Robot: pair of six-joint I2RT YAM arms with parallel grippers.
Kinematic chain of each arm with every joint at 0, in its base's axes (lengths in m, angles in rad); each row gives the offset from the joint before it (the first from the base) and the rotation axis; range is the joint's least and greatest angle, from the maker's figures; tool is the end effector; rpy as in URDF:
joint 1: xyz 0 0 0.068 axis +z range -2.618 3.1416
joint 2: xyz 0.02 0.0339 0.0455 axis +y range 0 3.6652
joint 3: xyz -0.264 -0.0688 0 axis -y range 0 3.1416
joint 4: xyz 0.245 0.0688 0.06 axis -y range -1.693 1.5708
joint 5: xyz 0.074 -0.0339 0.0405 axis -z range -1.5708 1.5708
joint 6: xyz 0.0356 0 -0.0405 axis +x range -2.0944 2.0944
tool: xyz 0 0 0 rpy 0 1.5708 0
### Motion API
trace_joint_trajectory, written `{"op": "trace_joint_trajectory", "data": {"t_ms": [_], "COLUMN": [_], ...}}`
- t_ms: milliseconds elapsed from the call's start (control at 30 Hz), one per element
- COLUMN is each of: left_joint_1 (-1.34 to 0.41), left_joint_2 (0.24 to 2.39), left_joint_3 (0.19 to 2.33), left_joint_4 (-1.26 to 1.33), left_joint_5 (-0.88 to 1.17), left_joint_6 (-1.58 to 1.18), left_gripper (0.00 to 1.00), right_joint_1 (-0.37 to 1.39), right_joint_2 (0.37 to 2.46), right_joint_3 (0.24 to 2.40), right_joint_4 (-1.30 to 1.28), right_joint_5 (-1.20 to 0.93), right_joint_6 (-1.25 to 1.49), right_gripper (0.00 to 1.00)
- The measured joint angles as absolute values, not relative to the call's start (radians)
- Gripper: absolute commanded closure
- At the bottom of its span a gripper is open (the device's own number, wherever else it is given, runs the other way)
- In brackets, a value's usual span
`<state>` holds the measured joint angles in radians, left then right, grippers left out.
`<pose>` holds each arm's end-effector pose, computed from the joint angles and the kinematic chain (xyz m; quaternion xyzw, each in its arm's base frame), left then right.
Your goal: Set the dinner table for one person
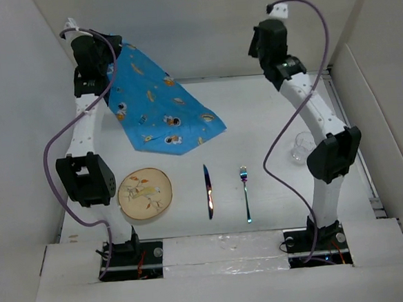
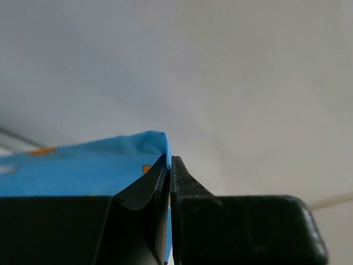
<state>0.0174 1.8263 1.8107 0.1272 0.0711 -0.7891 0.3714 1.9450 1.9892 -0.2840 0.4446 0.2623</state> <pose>0.4414 0.0052 0.4373 -0.2370 0.6231 -0.3023 0.6813 0.4358 0.1533 0.4048 0.0941 0.7735 0.0229 0.6263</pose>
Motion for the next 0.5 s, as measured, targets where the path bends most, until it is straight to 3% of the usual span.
{"op": "trace_joint_trajectory", "data": {"t_ms": [100, 133, 200, 233, 267, 367, 500], "left_joint_1": [0.042, 0.051, 0.062, 0.072, 0.076, 0.081, 0.093], "left_joint_2": [1.823, 1.816, 1.798, 1.780, 1.764, 1.721, 1.696], "left_joint_3": [1.878, 1.875, 1.843, 1.800, 1.754, 1.616, 1.476], "left_joint_4": [0.140, 0.149, 0.163, 0.169, 0.185, 0.194, 0.190], "left_joint_5": [0.145, 0.159, 0.179, 0.191, 0.197, 0.208, 0.213], "left_joint_6": [-0.822, -0.829, -0.840, -0.848, -0.850, -0.850, -0.845], "left_gripper": [1.00, 1.00, 1.00, 1.00, 1.00, 1.00, 1.00], "right_joint_1": [0.326, 0.321, 0.324, 0.335, 0.355, 0.439, 0.527], "right_joint_2": [1.954, 1.937, 1.859, 1.820, 1.777, 1.732, 1.886], "right_joint_3": [2.204, 2.218, 2.121, 2.055, 1.939, 1.657, 1.441], "right_joint_4": [-0.328, -0.320, -0.270, -0.252, -0.179, -0.053, 0.022], "right_joint_5": [0.373, 0.345, 0.266, 0.233, 0.180, 0.035, -0.166], "right_joint_6": [0.223, 0.220, 0.217, 0.215, 0.213, 0.215, 0.174], "right_gripper": [1.00, 0.95, 0.58, 0.58, 0.47, 0.40, 0.38]}}
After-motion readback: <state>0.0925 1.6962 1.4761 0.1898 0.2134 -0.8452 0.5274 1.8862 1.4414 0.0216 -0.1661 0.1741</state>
